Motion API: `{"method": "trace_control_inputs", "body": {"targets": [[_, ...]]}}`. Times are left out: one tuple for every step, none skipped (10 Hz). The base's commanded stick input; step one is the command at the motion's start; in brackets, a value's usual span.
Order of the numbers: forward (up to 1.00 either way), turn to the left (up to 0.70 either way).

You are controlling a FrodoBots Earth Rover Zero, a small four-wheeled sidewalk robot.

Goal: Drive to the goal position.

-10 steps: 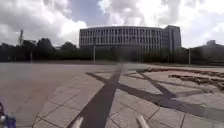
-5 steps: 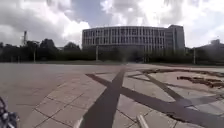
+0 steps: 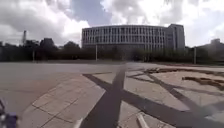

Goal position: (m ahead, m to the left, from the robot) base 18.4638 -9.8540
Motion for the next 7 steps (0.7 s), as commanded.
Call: {"method": "trace_control_inputs", "body": {"targets": [[0.7,0.0],[0.7,0.0],[0.7,0.0],[0.7,0.0],[0.7,0.0],[0.7,0.0],[0.7,0.0]]}}
